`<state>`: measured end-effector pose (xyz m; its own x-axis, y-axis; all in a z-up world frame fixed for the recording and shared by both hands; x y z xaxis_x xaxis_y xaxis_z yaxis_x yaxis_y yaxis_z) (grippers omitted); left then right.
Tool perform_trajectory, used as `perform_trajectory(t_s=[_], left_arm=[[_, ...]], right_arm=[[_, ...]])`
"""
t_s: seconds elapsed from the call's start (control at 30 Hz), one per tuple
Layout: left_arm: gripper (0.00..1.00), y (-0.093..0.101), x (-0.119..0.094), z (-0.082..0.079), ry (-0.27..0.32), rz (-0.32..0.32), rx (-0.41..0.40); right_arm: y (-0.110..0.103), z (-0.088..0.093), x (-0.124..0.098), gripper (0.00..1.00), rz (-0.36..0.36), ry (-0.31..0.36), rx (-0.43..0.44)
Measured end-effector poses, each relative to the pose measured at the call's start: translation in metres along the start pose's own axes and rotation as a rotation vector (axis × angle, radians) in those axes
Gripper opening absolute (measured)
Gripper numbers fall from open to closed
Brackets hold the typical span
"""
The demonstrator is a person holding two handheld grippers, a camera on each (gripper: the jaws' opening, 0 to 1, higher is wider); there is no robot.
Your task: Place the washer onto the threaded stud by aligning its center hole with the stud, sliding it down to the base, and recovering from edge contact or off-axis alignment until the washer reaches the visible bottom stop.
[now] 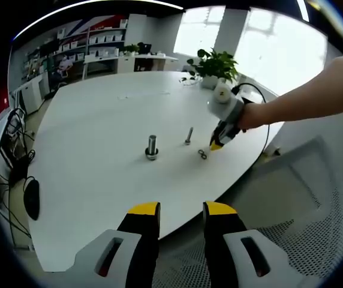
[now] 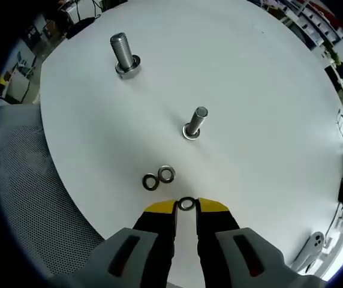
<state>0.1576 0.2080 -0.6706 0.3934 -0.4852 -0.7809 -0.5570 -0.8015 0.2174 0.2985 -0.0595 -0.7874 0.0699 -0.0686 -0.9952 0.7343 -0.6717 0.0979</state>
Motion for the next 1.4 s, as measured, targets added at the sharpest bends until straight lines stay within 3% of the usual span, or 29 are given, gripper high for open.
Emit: perform_trajectory(t_s=[0.4, 0.7, 0.87, 0.9, 1.03, 1.17, 1.4], left_arm=[[0.26, -0.002, -0.001, 0.000, 0.004, -0.007, -0.005], [0.26, -0.001, -0.001, -0.001, 0.012, -0.004, -0.005], [0.26, -0.001, -0.001, -0.002, 0.014, -0.003, -0.005], [0.26, -0.001, -0.001, -0.002, 0.015, -0.003, -0.006], [0.26, -0.002, -0.002, -0.002, 0.020, -0.004, -0.008], [0.27, -0.001, -0.002, -0.002, 0.019, -0.004, -0.007], [0.27, -0.002, -0.002, -0.002, 0.020, -0.006, -0.013]], right_arm=[[0.001, -0.030, -0.028, 0.14, 0.003, 0.124, -0.021], [-0.001, -0.039, -0.041, 0.14, 0.018, 0.167, -0.059], [0.006, -0.042, -0.046, 0.14, 0.025, 0.161, -0.070], [0.007, -0.042, -0.050, 0.03, 0.019, 0.152, -0.091], [0.007, -0.047, -0.057, 0.03, 0.014, 0.150, -0.104], [0.004, -0.043, -0.048, 0.03, 0.036, 0.103, -0.152], [0.009, -0.029, -0.035, 0.03, 0.015, 0.076, -0.108]])
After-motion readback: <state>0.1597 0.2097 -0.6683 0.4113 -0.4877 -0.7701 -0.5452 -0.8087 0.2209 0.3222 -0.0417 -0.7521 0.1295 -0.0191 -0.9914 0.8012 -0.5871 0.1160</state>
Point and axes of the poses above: the point that each gripper's makers call its tool centre point, and the gripper's own axes: x roughly forward along the fingers, y roughly to its right, z roughly out of its underside, the point moved 4 cm from there along -x, roughly backward along the fingers, and after that the axes turned 10 degrees about -y, right-handed, at the moved point
